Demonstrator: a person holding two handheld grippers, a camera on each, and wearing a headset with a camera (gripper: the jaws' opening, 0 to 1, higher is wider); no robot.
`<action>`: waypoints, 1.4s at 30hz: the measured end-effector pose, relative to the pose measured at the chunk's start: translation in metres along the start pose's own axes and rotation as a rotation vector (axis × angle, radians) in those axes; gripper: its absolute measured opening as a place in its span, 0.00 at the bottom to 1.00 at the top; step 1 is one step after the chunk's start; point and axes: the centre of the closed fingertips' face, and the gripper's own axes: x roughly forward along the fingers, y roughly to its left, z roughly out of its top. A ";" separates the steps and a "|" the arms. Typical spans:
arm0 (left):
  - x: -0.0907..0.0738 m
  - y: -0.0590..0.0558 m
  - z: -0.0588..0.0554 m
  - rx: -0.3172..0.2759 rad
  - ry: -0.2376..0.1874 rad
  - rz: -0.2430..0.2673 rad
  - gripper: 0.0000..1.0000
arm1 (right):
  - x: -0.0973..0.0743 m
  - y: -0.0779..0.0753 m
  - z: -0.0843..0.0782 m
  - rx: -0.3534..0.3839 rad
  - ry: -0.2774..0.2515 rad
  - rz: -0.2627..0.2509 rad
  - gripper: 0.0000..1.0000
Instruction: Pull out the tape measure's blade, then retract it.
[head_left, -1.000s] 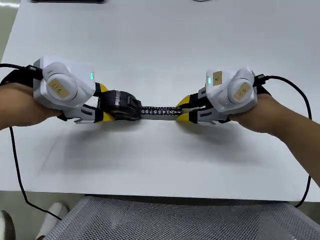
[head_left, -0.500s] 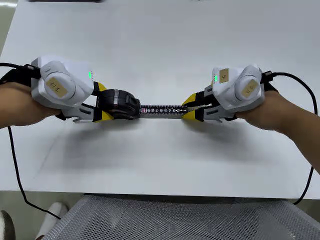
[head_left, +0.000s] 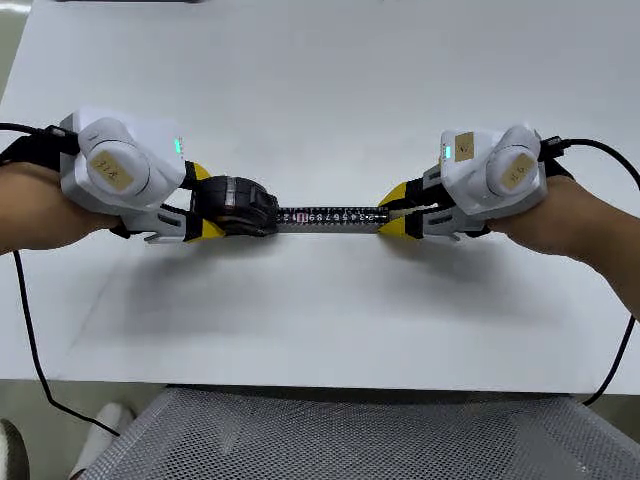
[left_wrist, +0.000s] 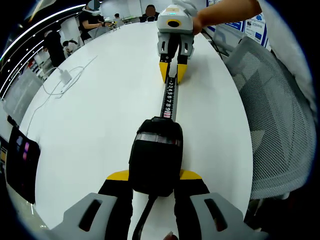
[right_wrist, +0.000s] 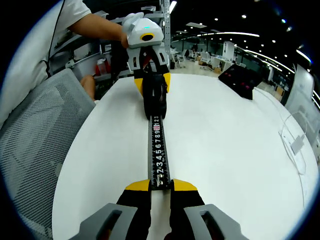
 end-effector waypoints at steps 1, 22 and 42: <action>0.000 0.000 0.000 0.000 0.000 0.000 0.26 | -0.001 0.000 -0.001 0.001 0.001 -0.001 0.10; 0.000 0.000 0.000 -0.001 0.005 -0.002 0.26 | -0.010 0.000 -0.015 0.001 0.024 -0.010 0.10; 0.000 0.000 0.000 -0.003 0.008 -0.002 0.26 | -0.023 0.003 -0.030 0.006 0.043 -0.019 0.10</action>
